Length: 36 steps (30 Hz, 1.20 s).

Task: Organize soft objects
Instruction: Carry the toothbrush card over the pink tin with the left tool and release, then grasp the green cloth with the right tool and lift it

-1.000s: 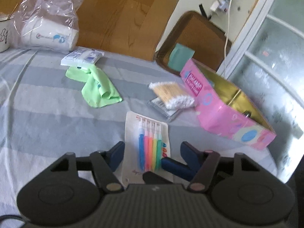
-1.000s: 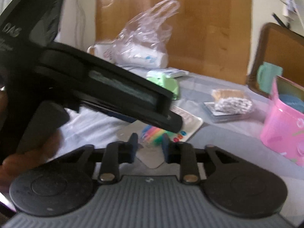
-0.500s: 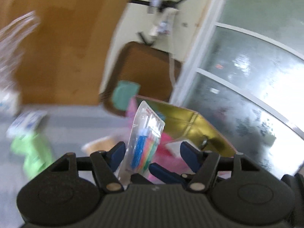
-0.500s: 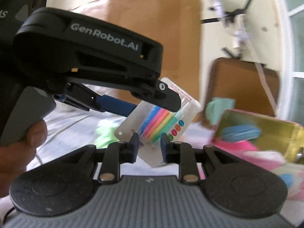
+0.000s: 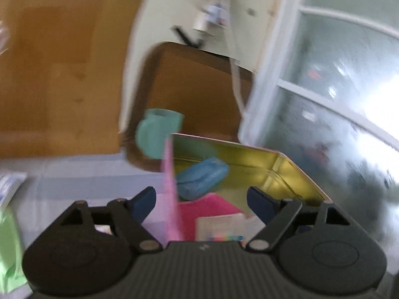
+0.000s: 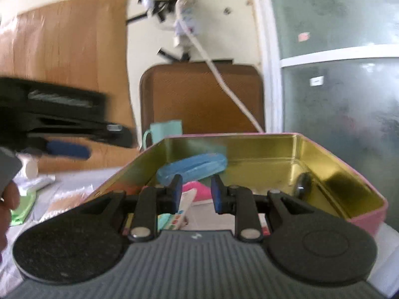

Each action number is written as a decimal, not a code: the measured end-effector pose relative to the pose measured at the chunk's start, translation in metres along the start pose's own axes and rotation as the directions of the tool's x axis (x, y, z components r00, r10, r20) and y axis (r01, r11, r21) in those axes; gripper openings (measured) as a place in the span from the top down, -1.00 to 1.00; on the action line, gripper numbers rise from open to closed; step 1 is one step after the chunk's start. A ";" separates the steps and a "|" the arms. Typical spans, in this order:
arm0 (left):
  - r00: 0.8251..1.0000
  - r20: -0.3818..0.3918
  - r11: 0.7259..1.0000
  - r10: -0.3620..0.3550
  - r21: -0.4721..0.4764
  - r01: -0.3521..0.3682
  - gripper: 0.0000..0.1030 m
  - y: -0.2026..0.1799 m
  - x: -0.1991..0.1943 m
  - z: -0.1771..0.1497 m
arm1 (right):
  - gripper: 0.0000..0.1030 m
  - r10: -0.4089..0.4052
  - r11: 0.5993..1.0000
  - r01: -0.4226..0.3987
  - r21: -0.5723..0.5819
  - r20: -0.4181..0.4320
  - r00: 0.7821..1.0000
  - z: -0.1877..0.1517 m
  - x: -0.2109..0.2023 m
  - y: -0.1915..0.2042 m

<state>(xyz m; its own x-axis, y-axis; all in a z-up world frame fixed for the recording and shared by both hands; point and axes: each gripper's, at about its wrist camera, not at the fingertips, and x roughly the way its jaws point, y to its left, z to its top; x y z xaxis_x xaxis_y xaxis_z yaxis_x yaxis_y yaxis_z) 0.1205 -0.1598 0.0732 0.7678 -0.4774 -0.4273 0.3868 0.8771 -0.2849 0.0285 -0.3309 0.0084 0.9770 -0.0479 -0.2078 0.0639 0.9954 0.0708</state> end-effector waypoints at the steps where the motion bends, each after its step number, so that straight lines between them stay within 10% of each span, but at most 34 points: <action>1: 1.000 0.006 1.000 0.021 -0.022 -0.020 -0.67 0.008 -0.004 -0.001 | 0.43 -0.010 1.000 0.010 0.002 0.005 1.000 -0.003 -0.004 -0.001; 11: 0.982 -0.019 0.975 0.190 -0.113 -0.191 -0.77 0.106 -0.081 -0.058 | 0.27 0.152 0.988 -0.153 0.007 0.035 0.988 -0.013 -0.040 0.038; 20: 0.853 0.028 0.850 0.521 -0.104 -0.516 -0.82 0.185 -0.146 -0.083 | 0.09 0.409 0.895 -0.429 -0.119 -0.163 0.898 -0.022 -0.021 0.140; 23: 0.889 0.053 0.868 0.455 -0.249 -0.430 -0.85 0.212 -0.165 -0.085 | -0.05 0.451 0.865 -0.485 -0.127 -0.224 0.864 -0.025 -0.010 0.169; 32: 0.908 0.083 0.870 0.411 -0.335 -0.363 -0.87 0.228 -0.176 -0.085 | -0.23 0.434 0.847 -0.517 -0.128 -0.395 0.810 -0.023 0.063 0.238; 36: 0.907 0.093 0.880 0.410 -0.303 -0.367 -0.88 0.222 -0.170 -0.086 | 0.10 0.402 0.852 -0.505 -0.139 -0.446 0.800 -0.026 0.090 0.256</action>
<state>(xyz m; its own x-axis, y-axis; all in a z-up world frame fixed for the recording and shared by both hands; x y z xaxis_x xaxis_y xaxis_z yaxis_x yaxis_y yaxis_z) 0.0323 0.1109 0.0091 0.9028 -0.0683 -0.4246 -0.0962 0.9302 -0.3541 0.1273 -0.0780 -0.0171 0.7167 0.3981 -0.5726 -0.4672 0.8837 0.0295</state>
